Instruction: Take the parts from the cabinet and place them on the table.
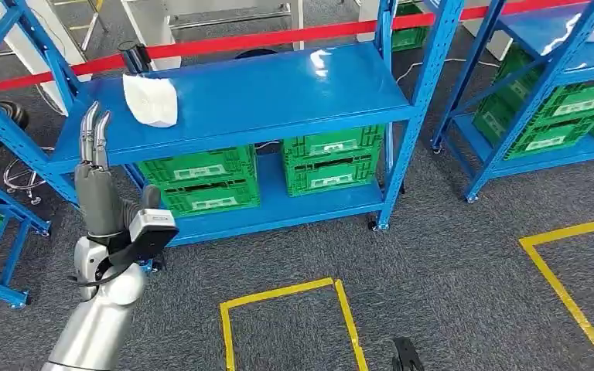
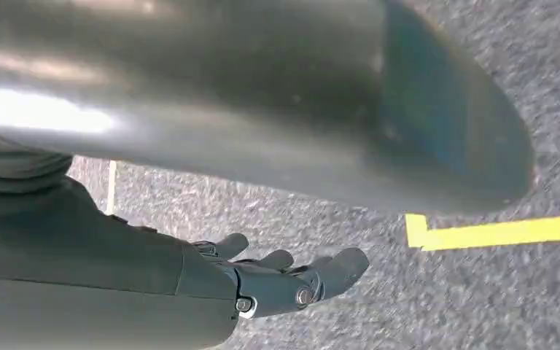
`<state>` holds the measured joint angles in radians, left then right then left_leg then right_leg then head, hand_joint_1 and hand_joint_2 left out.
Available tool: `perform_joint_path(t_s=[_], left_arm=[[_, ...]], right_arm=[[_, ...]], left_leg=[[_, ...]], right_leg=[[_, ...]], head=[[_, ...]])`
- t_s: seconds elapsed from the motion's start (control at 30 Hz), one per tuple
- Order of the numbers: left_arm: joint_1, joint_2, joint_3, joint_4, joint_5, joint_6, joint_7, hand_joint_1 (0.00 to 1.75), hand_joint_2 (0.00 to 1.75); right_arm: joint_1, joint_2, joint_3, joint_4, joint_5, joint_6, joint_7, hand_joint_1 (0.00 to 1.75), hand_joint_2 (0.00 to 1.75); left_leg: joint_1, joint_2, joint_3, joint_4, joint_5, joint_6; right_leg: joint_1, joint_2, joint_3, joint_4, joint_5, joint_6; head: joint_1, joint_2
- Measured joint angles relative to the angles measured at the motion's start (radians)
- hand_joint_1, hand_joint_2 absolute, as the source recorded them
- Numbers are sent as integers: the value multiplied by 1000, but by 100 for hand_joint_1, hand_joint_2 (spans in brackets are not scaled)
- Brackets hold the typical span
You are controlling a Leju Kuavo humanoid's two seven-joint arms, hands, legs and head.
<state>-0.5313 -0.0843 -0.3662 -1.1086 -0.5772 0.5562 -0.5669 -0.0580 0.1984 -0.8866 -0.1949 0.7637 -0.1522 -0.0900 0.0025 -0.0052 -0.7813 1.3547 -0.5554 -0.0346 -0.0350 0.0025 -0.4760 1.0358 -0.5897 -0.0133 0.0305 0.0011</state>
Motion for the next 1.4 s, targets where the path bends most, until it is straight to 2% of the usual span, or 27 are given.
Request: perform_joint_path(t_s=[0.07, 0.1, 0.13, 0.17, 0.27, 0.3, 0.33, 0.37, 0.43, 0.47, 0.5, 0.53, 0.6, 0.63, 0.67, 0.7, 0.83, 0.87, 0.97, 1.03, 1.1, 1.13, 1.17, 1.3, 1.33, 1.37, 1.4], left_arm=[[0, 2, 0, 0, 2, 0, -2, 0, 0], [1, 2, 1, 0, 6, 0, -6, 0, 0], [6, 4, 3, 1, 9, 0, -8, 0, 0], [10, 5, 4, 5, 11, -4, -11, 0, 0], [8, 2, 7, -1, 15, -8, -11, 0, 0], [7, 0, 8, -10, 15, -8, -14, 0, 0], [5, -2, 8, -13, 15, -8, -18, 0, 0], [6, -3, 8, -12, 15, -9, -18, 0, 0], [19, -3, 8, -3, 15, -14, -18, 0, 0], [24, -3, 8, -2, 15, -15, -17, 0, 0], [28, -3, 8, 0, 15, -14, -18, 0, 0], [28, -3, 8, 0, 17, -15, -18, 0, 0], [26, -5, 8, 0, 18, -15, -18, 0, 0], [26, -6, 8, 0, 18, -16, -19, 0, 0], [26, -6, 8, 0, 21, -19, -19, 0, 0], [26, -4, 10, -3, 22, -23, -19, 0, 0], [20, -5, 10, -11, 25, -25, -20, 0, 0], [14, -5, 10, -13, 27, -25, -20, 0, 0], [13, -5, 10, -12, 29, -25, -20, 0, 0], [15, -5, 10, -11, 29, -26, -20, 0, 0], [11, -5, 10, -11, 30, -32, -20, 0, 0], [9, -5, 10, -11, 31, -33, -20, 0, 0], [9, -4, 10, -11, 34, -34, -20, 0, 0], [6, -5, 11, -11, 48, -43, -26, 0, 0], [5, -10, 11, -11, 50, -43, -26, 0, 0], [5, -10, 11, -11, 50, -45, -27, 0, 0], [4, -11, 11, -10, 50, -45, -27, 0, 0]], right_arm=[[5, 2, -1, 0, 6, -10, -1, 0, 0], [5, 3, -1, 0, 10, -18, -5, 0, 0], [8, 4, -1, 0, 12, -24, -10, 0, 0], [4, 9, -1, 5, 14, -33, -19, 0, 0], [-1, 9, -2, 5, 16, -47, -19, 0, 0], [-4, 9, -2, 5, 15, -48, -19, 0, 0], [-5, 9, -2, 5, 13, -49, -23, 0, 0], [-6, 8, -2, 5, 10, -48, -25, 0, 0], [-11, 7, -3, 5, 2, -49, -33, 0, 0], [-10, 6, -4, 5, -1, -50, -35, 0, 0], [-7, 5, -6, 5, -3, -50, -36, 0, 0], [-3, 5, -8, 5, -6, -50, -36, 0, 0], [3, 4, -9, 5, -8, -50, -36, 0, 0], [4, 5, -10, 6, -8, -49, -36, 0, 0], [1, 11, -10, 11, -8, -47, -36, 0, 0], [-12, 9, -10, 11, -8, -47, -35, 0, 0], [-11, 8, -10, 11, -9, -48, -36, 0, 0], [-11, 6, -10, 11, -9, -48, -36, 0, 0], [-13, 3, -10, 11, -9, -48, -36, 0, 0], [-12, 2, -10, 11, -8, -48, -36, 0, 0], [-13, 1, -10, 11, -2, -48, -36, 0, 0], [-14, 1, -10, 11, -2, -47, -36, 0, 0], [-14, 3, -11, 11, 0, -47, -36, 0, 0], [-13, 3, -11, 11, 2, -46, -37, 0, 0], [-13, 2, -11, 11, 3, -46, -37, 0, 0], [-15, 0, -11, 11, 3, -46, -38, 0, 0], [-18, 0, -11, 11, 3, -45, -38, 0, 0]], left_leg=[[-6, 0, -3, -131, 149, 13], [-13, 1, 16, -252, 252, 25], [-22, -1, 24, -285, 272, 34], [-27, 1, 31, -279, 270, 41], [-32, -1, 34, -288, 241, 60], [-24, 0, 66, -323, 223, 70], [-18, -4, 100, -358, 194, 62], [-17, -8, 114, -374, 192, 64], [-17, -8, 135, -380, 176, 64], [-18, -9, 144, -380, 167, 64], [-18, -12, 153, -378, 159, 64], [-18, -16, 164, -374, 148, 61], [-17, -16, 185, -361, 125, 55], [-21, -14, 187, -353, 113, 48], [-28, -15, 183, -337, 105, 42], [-31, -11, 177, -335, 103, 41], [-27, 15, 184, -311, 72, 25], [-22, 13, 163, -258, 49, 19], [-13, 13, 38, -28, -31, 11], [-13, 10, 16, -25, 6, 16], [-15, -13, 78, -184, 112, 34], [-16, -47, 113, -271, 154, 44], [-14, -83, 135, -298, 141, 53], [-19, -48, 152, -333, 129, 56], [-9, -31, 167, -353, 136, 47], [-10, -25, 175, -364, 134, 52], [-10, -14, 178, -364, 133, 56]], right_leg=[[-1, 3, 53, -13, -30, 2], [-2, 3, 85, -23, -48, 6], [-5, 3, 92, -35, -61, 8], [1, 8, 100, -40, -62, 20], [-2, 3, 127, -94, -65, 36], [1, 1, 155, -117, -76, 40], [4, -1, 145, -85, -87, 33], [8, 0, 100, -10, -108, 25], [20, 2, -41, 187, -153, 16], [25, 2, -99, 249, -151, 16], [28, 2, -139, 264, -120, 18], [26, 2, -159, 228, -53, 25], [12, -5, -142, 62, 104, 41], [12, -41, -135, 35, 116, 47], [19, -59, -139, 21, 114, 47], [18, -49, -135, 18, 98, 17], [16, -15, -120, 16, 92, -6], [16, -8, -114, 15, 89, -11], [18, 16, -104, 15, 82, -21], [19, 38, -95, 15, 77, -21], [21, 59, -84, 15, 71, -18], [21, 69, -81, 14, 69, -16], [22, 74, -83, 14, 66, -11], [8, 112, -91, 2, 68, 19], [10, 95, -90, 14, 61, 22], [20, 51, -105, 44, 43, 27], [20, 28, -140, 110, 11, 31]], head=[[-2, 0], [-2, 0], [-2, 0], [-5, 0], [-5, 0], [-8, 0], [2, 0], [7, 0], [9, 0], [9, 0], [10, 0], [9, 0], [12, 0], [11, 0], [20, 0], [17, 0], [13, 0], [5, 0], [6, 0], [6, 0], [6, 0], [6, 0], [10, 0], [5, 0], [6, 0], [8, 0], [13, 0]])
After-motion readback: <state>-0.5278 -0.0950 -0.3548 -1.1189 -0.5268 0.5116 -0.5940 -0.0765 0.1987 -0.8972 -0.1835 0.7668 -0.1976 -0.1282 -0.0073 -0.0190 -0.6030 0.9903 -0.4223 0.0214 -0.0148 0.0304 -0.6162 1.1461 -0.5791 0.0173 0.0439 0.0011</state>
